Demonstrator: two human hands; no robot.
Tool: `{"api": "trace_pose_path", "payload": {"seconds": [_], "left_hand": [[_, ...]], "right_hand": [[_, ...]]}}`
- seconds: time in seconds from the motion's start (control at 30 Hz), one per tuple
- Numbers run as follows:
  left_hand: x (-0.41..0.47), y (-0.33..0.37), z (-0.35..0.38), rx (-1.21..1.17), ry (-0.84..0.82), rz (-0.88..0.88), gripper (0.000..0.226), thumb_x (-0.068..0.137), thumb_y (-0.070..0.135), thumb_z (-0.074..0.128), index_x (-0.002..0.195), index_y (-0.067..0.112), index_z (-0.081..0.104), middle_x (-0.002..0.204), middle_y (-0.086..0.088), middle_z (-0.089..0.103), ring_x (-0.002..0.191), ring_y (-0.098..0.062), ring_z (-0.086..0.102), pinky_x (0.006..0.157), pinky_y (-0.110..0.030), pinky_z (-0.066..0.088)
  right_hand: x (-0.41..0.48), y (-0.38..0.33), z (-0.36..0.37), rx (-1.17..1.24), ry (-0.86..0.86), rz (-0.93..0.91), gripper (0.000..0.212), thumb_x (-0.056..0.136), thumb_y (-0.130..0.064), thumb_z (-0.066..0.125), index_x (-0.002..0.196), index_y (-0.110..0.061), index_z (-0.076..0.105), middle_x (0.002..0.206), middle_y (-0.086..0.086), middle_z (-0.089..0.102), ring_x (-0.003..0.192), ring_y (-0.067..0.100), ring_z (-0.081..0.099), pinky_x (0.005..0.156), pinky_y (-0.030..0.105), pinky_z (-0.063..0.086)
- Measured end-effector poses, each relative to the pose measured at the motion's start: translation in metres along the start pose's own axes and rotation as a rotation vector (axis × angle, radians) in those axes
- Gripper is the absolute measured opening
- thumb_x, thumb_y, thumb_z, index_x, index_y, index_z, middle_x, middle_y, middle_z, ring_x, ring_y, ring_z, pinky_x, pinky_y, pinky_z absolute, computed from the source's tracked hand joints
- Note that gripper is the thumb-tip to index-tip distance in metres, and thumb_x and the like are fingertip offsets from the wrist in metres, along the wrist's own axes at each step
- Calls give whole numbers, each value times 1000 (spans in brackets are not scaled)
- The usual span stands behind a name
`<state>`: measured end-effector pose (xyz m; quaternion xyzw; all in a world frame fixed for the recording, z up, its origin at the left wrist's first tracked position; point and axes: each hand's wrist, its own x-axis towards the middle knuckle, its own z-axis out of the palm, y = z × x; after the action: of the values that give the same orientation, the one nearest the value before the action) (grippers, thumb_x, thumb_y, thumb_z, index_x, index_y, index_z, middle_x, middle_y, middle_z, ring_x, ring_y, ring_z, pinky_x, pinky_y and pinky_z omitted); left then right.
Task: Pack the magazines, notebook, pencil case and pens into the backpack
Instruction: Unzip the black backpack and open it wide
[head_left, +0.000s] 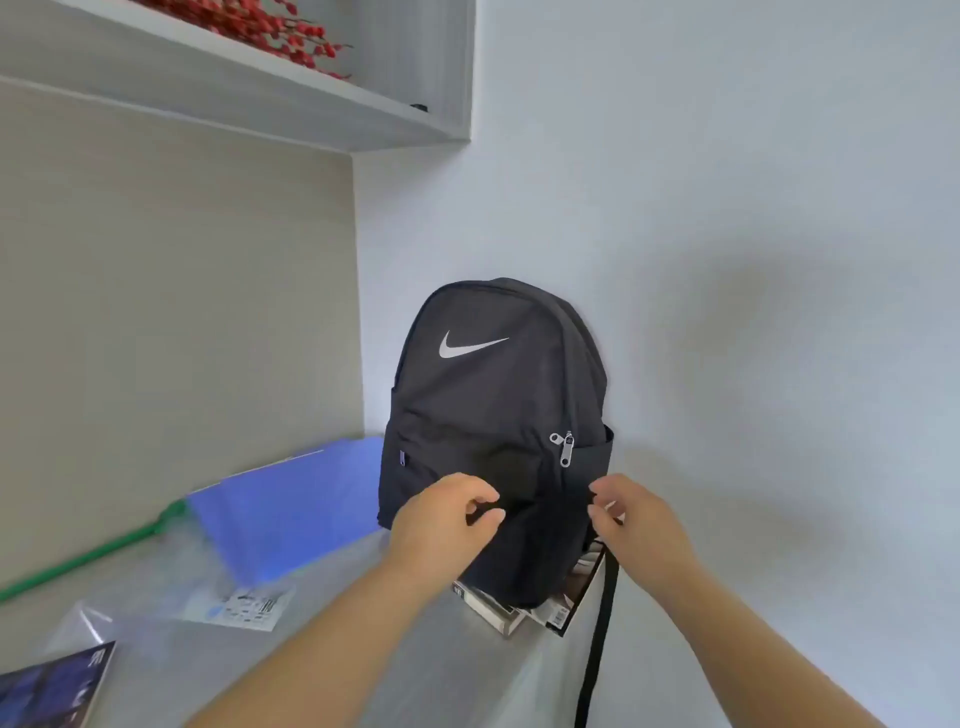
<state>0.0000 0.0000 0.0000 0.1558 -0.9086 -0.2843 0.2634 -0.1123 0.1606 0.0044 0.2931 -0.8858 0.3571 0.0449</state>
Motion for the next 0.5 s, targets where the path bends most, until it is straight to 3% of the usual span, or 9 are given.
{"api": "trace_pose_path", "payload": {"seconds": [0.2,0.37,0.5], "left_hand": [[63,10,54,27,25,77,34,88,33,51,121,26,52,124,8,57,107,-11,56,87,-26,45],[110,10,82,166,86,204,38,89,33,49,126,25,48,121,2,61,106,-16,58,87,-29,44],[124,5,91,290,140,311,41,81,42,58,118,23,56,110,0,65,100,-19,60,82,-32,43]], "right_hand": [[42,18,29,101,76,55,34,87,-18,55,121,-17,50,120,1,59,110,17,53,87,23,40],[77,24,37,97,154,52,42,85,-19,59,125,-17,48,128,3,53,118,20,48,98,29,39],[93,29,44,113,188,53,40,84,-15,59,123,-16,48,123,3,52,110,20,52,92,30,44]]}}
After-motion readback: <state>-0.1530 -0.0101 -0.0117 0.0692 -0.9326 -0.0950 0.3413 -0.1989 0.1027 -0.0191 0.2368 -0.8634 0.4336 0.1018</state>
